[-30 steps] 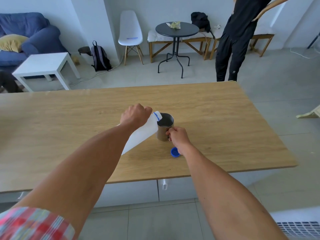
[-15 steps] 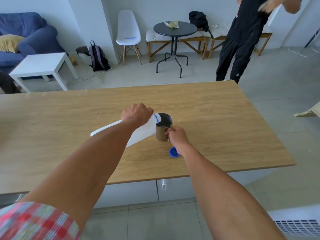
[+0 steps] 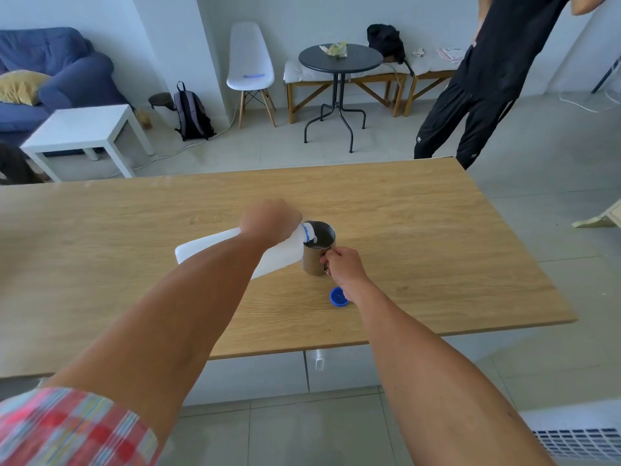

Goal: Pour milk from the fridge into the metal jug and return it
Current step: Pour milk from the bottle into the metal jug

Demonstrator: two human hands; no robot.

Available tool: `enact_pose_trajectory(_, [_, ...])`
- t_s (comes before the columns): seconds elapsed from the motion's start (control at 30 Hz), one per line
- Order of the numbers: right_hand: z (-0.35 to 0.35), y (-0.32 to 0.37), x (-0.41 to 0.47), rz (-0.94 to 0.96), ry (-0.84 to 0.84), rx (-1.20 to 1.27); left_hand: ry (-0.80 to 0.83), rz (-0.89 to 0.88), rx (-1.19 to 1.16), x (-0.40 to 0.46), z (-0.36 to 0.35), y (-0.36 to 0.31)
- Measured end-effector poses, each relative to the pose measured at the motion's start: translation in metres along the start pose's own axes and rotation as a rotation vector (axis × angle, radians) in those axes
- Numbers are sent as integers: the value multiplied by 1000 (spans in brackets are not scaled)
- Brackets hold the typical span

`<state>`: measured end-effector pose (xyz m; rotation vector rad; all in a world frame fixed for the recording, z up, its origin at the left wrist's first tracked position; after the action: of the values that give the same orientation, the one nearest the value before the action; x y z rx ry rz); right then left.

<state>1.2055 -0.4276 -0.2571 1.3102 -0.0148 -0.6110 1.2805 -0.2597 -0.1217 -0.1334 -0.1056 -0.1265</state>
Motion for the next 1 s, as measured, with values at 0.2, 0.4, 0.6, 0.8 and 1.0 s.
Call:
enact_pose_trajectory(0.2, [-1,-2,1,-1,-4,1,3,2,6,1,0,0])
enact_pose_trajectory(0.4, [-1,-2,2,-12,-3,-2,-1,-14,11,2,1,-2])
enact_pose_trajectory(0.6, [-1,-3,3,-16,-2,-7,1,-9,22,2,2,-4])
enact_pose_trajectory(0.8, [-2,-4,5,-18,1,6,8,-9,26,3,3,-4])
enact_pose_trajectory(1.0, [-2,-4,5,-14,9,13,17,-5,30,3,4,-5])
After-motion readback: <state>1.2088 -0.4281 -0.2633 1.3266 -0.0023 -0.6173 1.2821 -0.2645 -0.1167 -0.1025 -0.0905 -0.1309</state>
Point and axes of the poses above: each hand's wrist, its own x-axis towards the middle knuckle, its own z-axis out of the back of the hand, y = z × x, the point moved 9 cm from there along x, towards the middle knuckle, and after that the axes turned 9 degrees about -y, right-handed, at the moved point
